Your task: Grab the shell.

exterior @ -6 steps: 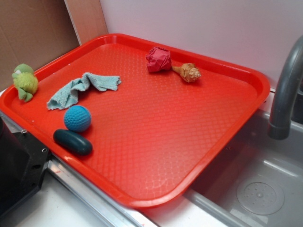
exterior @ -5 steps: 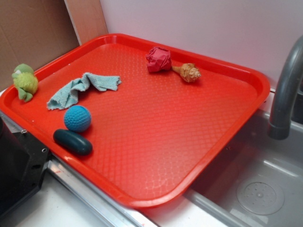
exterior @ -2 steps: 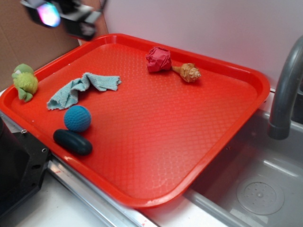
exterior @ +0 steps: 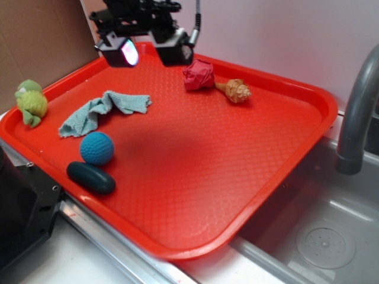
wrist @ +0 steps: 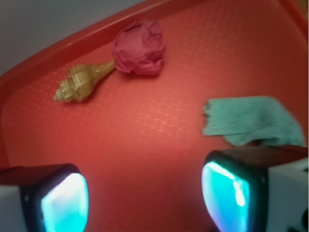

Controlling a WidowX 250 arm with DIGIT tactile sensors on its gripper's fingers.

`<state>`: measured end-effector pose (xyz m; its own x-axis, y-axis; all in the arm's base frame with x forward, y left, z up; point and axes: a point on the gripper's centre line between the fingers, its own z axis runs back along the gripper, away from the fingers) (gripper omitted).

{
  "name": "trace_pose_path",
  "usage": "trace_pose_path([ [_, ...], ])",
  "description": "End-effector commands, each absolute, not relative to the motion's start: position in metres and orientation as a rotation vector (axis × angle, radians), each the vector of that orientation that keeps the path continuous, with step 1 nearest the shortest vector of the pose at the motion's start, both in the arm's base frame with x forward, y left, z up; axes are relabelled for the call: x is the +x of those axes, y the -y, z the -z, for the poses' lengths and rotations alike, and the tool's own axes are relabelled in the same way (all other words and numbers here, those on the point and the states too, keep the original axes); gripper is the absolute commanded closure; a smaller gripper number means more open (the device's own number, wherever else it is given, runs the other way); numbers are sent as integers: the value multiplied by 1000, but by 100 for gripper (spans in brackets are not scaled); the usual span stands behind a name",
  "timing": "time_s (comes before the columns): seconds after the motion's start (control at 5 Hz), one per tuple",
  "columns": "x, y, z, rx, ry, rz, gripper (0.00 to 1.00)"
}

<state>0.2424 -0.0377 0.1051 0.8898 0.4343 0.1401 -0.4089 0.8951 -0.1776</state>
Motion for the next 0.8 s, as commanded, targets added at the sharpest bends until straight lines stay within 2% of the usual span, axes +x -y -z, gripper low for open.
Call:
trace_pose_path([
  [0.0, 257, 32, -123, -165, 232, -458, 0],
  [0.2, 257, 32, -123, -165, 232, -458, 0],
  [0.4, 283, 39, -108, -164, 283, -472, 0],
  [0.6, 297, 45, -100, -128, 328, -524, 0],
])
